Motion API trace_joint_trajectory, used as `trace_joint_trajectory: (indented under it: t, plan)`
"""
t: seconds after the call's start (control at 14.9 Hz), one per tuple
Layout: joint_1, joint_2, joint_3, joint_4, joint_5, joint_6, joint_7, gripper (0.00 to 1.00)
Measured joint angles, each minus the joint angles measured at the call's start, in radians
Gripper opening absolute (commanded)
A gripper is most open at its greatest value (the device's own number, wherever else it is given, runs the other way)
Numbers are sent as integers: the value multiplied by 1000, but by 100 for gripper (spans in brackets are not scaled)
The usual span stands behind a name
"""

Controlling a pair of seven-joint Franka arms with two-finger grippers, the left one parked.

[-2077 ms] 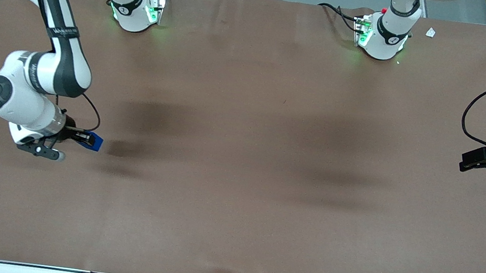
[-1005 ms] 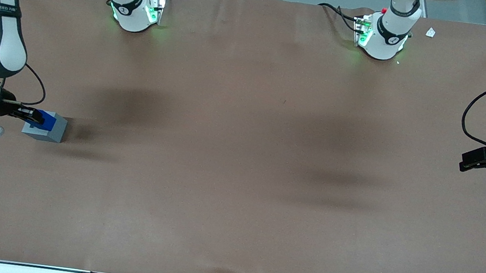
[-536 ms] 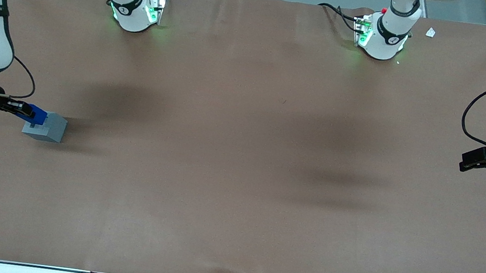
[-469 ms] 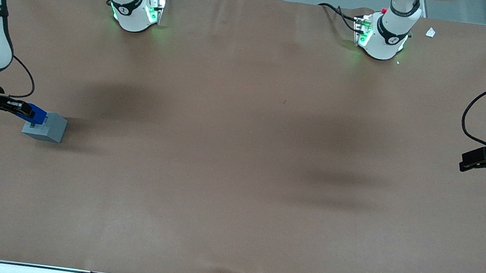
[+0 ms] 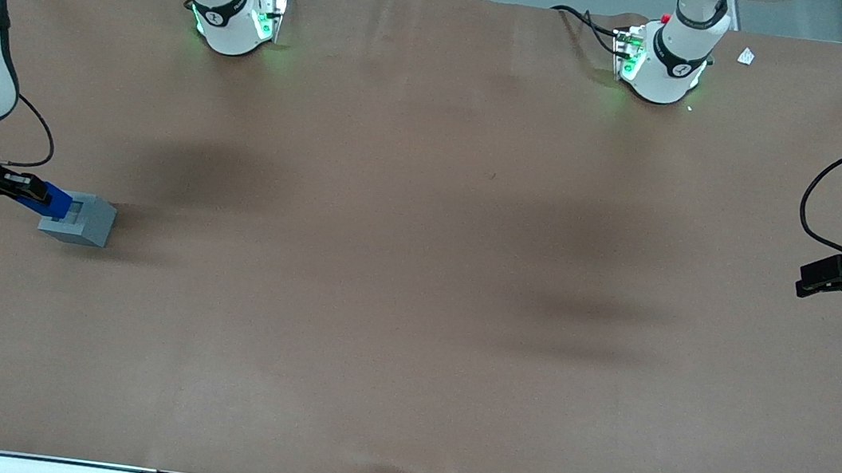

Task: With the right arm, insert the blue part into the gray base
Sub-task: 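Lower the blue block into the gray base's square opening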

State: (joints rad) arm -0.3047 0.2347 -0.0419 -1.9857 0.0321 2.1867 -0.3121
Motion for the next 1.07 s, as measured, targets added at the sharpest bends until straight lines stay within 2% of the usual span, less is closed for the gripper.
trace_joint_trajectory:
  t: [1.07]
  plan:
    - [-3,56,0,-3,-16,34,-7,18]
